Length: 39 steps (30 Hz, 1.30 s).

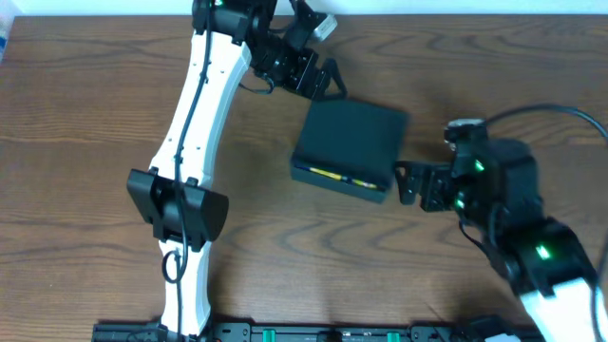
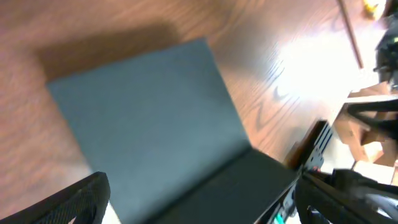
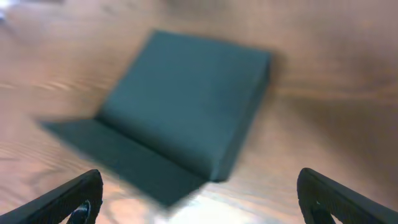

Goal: Pack container

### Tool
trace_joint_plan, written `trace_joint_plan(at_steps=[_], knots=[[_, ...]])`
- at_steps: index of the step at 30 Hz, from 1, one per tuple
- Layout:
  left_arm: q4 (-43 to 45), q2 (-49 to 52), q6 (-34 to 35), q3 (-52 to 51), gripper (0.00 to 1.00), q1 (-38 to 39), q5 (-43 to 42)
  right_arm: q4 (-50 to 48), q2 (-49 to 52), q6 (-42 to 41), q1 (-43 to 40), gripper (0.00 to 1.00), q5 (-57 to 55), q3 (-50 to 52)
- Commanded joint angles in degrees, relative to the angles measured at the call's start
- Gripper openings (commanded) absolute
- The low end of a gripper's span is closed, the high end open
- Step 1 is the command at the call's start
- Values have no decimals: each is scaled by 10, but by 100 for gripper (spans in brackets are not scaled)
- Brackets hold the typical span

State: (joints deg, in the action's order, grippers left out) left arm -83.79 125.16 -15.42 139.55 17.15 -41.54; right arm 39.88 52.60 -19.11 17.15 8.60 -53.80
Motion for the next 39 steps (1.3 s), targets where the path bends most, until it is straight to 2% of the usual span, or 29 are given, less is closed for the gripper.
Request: trace_joint_plan(at_steps=[1, 5, 13, 16, 20, 22, 27, 32, 39], knots=[[-30, -48, 17, 14, 96, -2, 98, -5, -35, -5, 24, 99, 19, -13], [-66, -113, 82, 14, 96, -2, 199, -29, -20, -6, 70, 99, 4, -13], [-130, -204, 184, 2, 96, 5, 346, -104, 142, -4, 105, 99, 2, -13], [-130, -229, 197, -40, 96, 20, 384, -141, 177, 7, 105, 99, 2, -13], [-120, -251, 296, -127, 96, 41, 538, -162, 191, 9, 105, 99, -4, -13], [-104, -269, 335, -194, 96, 56, 588, -154, 191, 9, 105, 99, -14, -13], [16, -366, 343, -411, 95, 108, 604, -106, 191, 9, 105, 99, -41, -13], [135, -472, 349, -595, 95, 131, 556, -69, 202, 9, 105, 99, -84, -13], [198, -522, 421, -771, 95, 172, 544, -97, 271, 0, 105, 99, -84, -13]])
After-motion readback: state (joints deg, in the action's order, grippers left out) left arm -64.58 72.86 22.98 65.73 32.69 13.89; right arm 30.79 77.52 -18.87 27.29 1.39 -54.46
